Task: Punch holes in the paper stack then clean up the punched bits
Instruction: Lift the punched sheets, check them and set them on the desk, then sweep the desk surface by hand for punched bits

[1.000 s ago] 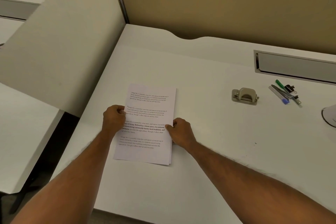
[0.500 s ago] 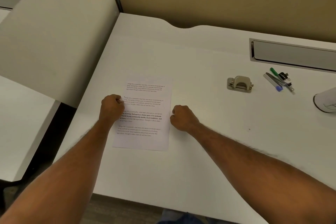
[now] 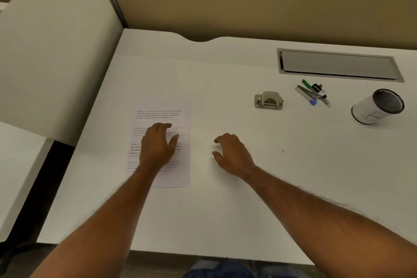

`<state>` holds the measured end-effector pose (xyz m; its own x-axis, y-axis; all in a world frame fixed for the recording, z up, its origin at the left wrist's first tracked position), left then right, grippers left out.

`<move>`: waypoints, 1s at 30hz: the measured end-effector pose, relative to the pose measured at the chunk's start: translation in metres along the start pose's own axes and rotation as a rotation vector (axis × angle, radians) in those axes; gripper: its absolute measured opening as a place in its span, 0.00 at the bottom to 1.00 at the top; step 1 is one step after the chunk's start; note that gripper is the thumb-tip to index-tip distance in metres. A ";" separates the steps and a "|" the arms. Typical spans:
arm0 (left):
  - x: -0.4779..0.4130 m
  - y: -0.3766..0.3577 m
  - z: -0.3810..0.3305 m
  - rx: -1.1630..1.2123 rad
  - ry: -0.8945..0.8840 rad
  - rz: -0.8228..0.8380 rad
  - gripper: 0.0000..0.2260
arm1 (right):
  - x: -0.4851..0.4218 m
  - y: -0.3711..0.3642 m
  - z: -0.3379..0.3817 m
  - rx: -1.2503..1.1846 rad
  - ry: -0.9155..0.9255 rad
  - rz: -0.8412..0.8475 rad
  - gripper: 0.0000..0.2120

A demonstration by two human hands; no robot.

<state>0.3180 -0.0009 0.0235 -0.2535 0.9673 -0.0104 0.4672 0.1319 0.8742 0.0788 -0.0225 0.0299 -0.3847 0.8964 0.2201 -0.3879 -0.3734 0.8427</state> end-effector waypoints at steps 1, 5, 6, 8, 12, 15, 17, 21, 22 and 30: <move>0.002 -0.005 -0.008 -0.010 -0.024 0.015 0.20 | 0.004 0.004 -0.006 0.016 0.011 -0.014 0.19; 0.012 -0.025 -0.038 -0.090 -0.108 0.080 0.27 | 0.022 0.015 -0.033 0.077 0.039 -0.052 0.29; 0.015 -0.030 -0.046 -0.107 -0.123 0.096 0.30 | 0.027 0.017 -0.040 0.104 0.037 -0.053 0.32; 0.020 -0.040 -0.060 -0.112 -0.149 0.132 0.34 | 0.035 0.021 -0.056 0.148 0.019 -0.062 0.37; 0.030 -0.059 -0.090 -0.128 -0.217 0.200 0.36 | 0.054 0.029 -0.089 0.157 -0.053 -0.077 0.40; 0.038 -0.075 -0.110 -0.145 -0.264 0.254 0.37 | 0.068 0.034 -0.115 0.152 -0.106 -0.088 0.41; 0.044 -0.087 -0.122 -0.150 -0.285 0.283 0.38 | 0.076 0.036 -0.131 0.148 -0.136 -0.090 0.41; 0.052 -0.108 -0.142 -0.153 -0.318 0.329 0.38 | 0.088 0.038 -0.158 0.119 -0.175 -0.091 0.40; 0.054 -0.112 -0.145 -0.158 -0.325 0.335 0.38 | 0.091 0.038 -0.163 0.113 -0.180 -0.090 0.40; 0.054 -0.138 -0.159 -0.168 -0.350 0.343 0.37 | 0.086 0.039 -0.186 0.053 -0.134 -0.093 0.37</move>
<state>0.1053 -0.0018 -0.0209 0.2023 0.9671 0.1543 0.3244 -0.2148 0.9212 -0.1254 -0.0041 -0.0093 -0.2327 0.9516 0.2008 -0.3704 -0.2776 0.8864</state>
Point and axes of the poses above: each hand's wrist, its own x-axis away from the middle knuckle, its own y-axis out of the back of the hand, z = x × y, the point moved 2 cm from there along -x, towards the middle knuckle, and after that the axes turned 3 degrees about -z, right-handed, at the moved point
